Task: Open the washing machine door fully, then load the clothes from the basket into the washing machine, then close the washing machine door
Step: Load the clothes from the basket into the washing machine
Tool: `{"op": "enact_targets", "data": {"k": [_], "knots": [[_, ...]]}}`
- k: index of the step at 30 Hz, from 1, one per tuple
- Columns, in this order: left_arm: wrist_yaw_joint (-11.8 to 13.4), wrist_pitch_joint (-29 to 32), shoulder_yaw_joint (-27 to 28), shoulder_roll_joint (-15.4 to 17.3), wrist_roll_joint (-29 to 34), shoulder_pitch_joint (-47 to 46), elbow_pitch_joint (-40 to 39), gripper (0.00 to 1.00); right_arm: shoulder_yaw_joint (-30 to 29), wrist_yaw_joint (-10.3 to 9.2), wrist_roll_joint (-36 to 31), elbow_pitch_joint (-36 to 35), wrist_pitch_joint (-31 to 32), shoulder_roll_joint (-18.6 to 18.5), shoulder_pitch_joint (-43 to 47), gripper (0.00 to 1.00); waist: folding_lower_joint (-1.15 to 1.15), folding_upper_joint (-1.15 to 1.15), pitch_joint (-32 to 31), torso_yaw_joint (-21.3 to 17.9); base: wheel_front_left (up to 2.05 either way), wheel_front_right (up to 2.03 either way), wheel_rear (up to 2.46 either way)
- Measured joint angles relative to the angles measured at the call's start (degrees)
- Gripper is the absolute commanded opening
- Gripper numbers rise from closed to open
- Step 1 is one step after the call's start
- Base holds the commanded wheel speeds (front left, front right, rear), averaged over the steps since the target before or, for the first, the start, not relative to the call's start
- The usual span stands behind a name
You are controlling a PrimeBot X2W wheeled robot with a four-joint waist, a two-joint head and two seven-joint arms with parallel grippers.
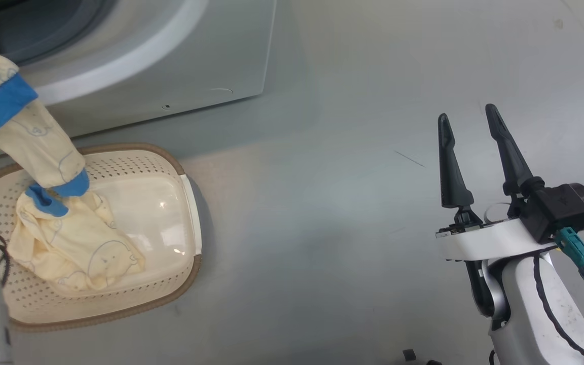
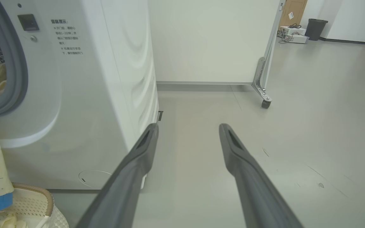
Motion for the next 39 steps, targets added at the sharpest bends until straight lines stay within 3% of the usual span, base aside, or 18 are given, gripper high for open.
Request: {"op": "enact_targets", "data": {"k": [7, 17, 28, 39], "knots": [[0.0, 0.0, -0.2, -5.6, 1.0, 8.6, -4.3, 1.0, -0.9, 0.52, -0.8, 1.3, 0.0, -0.7, 2.5, 1.0, 0.0, 0.0, -3.9, 2.2, 0.0, 0.0, 0.0], [0.3, 0.0, -1.3, -9.0, 4.5, 21.0, -8.9, 1.0, -1.0, 1.51, -1.3, 3.0, 0.0, -1.1, 6.0, 1.0, 0.0, 0.0, -10.6, 5.4, 0.0, 0.0, 0.0], [0.3, 0.1, -4.1, -9.0, 6.1, 30.9, -11.2, 1.0, -0.1, 2.72, -1.6, 3.6, 0.0, -1.0, 8.4, 1.0, 0.0, 0.0, -17.0, 8.0, 0.0, 0.0, 0.0], [0.4, 0.1, -5.1, -9.0, 6.3, 33.7, -15.1, 1.0, 0.1, 3.3, -1.6, 3.5, 0.0, -0.7, 9.2, 1.0, 0.0, 0.0, -17.9, 8.2, 0.0, 0.0, 0.0]]}}
